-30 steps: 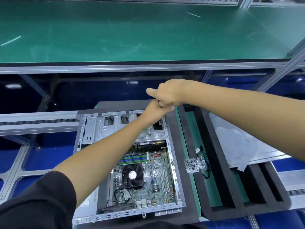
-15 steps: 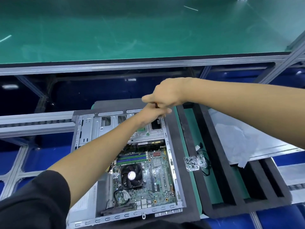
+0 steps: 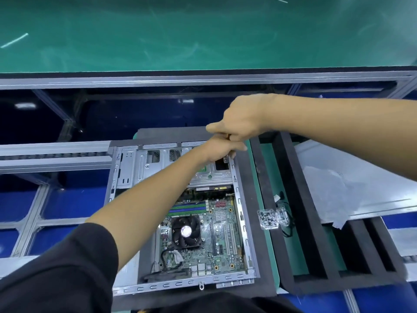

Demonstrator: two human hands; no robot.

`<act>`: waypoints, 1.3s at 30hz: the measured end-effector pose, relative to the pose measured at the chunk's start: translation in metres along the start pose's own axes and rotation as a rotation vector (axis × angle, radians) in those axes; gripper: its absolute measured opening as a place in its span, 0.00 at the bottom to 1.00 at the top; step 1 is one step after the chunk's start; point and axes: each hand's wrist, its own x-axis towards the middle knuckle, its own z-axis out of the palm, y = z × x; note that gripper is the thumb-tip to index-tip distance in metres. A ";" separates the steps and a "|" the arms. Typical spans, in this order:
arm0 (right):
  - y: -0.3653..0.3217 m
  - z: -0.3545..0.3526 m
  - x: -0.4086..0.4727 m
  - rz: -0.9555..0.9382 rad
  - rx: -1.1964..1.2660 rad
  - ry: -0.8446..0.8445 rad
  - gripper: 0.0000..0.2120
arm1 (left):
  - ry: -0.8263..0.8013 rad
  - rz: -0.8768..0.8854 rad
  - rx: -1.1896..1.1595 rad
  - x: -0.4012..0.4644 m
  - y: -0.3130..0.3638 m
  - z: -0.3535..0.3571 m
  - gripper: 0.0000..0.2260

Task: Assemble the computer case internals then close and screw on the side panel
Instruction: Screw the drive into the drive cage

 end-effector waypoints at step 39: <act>0.010 0.034 0.010 0.202 0.527 0.048 0.05 | 0.385 0.159 -0.114 0.000 -0.015 0.039 0.08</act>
